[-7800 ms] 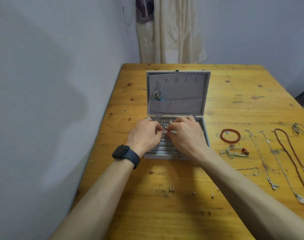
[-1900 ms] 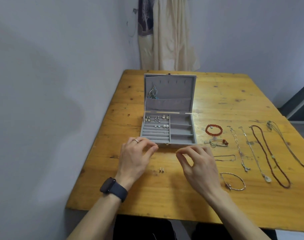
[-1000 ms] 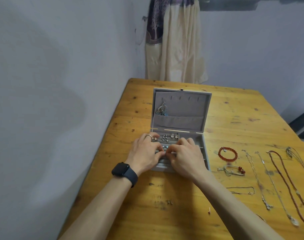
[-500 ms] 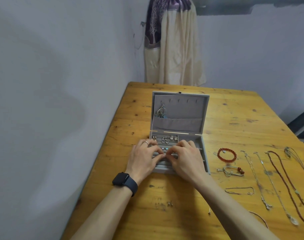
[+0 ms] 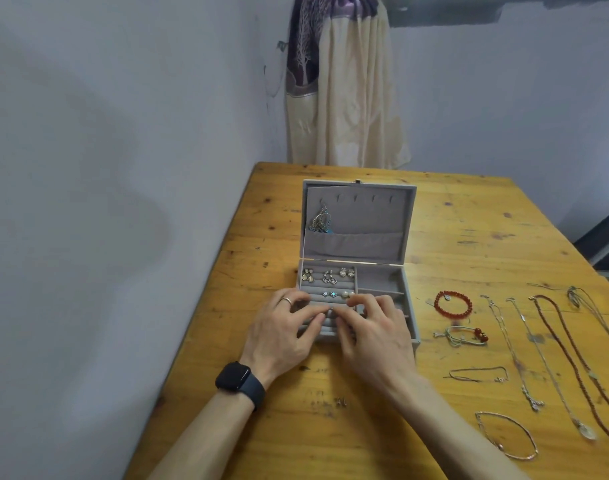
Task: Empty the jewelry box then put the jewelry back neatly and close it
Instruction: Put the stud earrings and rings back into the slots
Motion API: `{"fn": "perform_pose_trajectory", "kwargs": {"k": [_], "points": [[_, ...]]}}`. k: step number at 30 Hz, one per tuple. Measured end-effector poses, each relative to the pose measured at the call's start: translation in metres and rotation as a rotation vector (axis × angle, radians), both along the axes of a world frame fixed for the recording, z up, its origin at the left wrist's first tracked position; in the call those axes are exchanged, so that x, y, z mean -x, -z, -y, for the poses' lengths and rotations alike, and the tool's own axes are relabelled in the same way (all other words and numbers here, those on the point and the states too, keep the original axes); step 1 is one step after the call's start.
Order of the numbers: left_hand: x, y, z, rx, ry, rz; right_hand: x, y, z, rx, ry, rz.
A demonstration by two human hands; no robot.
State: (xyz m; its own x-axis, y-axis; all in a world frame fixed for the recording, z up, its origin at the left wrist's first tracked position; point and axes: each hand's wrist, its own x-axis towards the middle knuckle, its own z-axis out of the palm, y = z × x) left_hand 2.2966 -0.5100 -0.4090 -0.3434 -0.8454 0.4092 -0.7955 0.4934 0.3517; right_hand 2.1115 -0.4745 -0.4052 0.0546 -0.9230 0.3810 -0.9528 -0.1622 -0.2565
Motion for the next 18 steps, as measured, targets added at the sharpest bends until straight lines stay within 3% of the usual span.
{"fn": "perform_pose_trajectory", "kwargs": {"k": [9,18], "points": [[0.003,-0.002,0.001,-0.007,-0.011,0.044,0.003,-0.006,-0.001,-0.016,-0.021,-0.012],[0.005,-0.015,-0.03,-0.001,-0.01,-0.075,0.07,-0.025,-0.076,0.034,0.109,0.385]]}}
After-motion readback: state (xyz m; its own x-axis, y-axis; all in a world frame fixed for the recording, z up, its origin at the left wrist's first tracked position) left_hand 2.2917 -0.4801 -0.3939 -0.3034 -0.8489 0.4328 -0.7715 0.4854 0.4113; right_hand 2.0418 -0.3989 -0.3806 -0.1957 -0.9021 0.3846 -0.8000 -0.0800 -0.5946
